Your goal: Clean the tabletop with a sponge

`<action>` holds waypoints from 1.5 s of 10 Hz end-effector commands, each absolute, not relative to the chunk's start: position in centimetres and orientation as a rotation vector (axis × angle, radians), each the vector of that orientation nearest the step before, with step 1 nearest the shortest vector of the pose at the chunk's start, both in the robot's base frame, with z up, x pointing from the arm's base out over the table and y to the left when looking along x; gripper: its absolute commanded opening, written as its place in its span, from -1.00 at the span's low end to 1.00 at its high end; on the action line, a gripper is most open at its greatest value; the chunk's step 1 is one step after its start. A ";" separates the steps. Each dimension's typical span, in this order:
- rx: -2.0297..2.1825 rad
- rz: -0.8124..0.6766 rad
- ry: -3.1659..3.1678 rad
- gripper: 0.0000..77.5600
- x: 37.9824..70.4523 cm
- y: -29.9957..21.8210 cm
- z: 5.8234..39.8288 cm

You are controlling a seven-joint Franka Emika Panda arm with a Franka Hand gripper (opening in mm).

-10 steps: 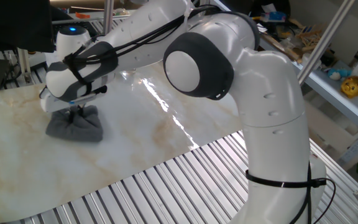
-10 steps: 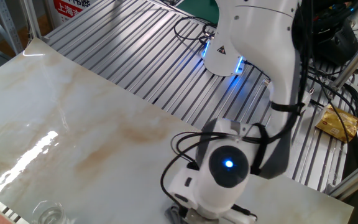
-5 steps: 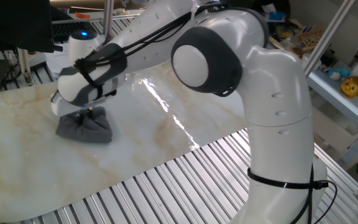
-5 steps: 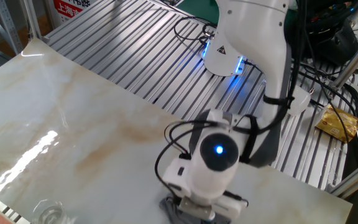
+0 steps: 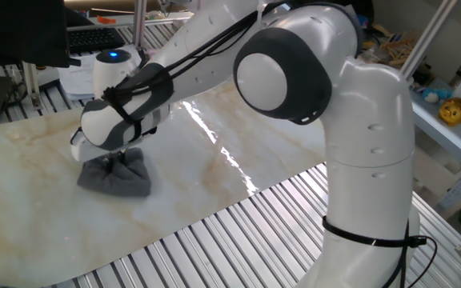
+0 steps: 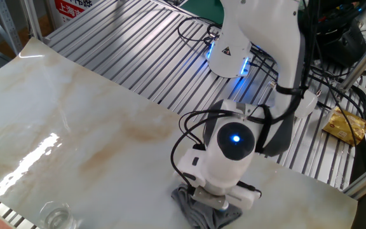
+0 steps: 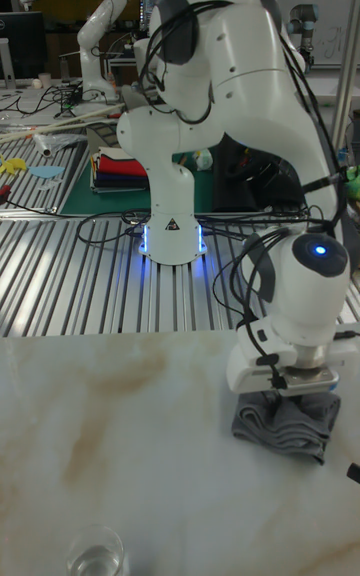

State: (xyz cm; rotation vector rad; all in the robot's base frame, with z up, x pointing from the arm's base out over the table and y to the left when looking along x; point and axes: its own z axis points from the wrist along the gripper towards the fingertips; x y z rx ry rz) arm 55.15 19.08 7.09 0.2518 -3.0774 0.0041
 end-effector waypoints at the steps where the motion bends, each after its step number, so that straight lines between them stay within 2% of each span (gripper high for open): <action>1: 0.198 -0.014 -3.080 -0.97 55.7 20.2 7.9; 5: 0.121 0.006 -3.067 -0.97 56.1 23.6 9.6; 8: 0.129 0.029 -3.055 -0.97 55.8 24.2 9.5; 15: 0.235 0.047 -3.048 -0.97 55.7 20.0 8.6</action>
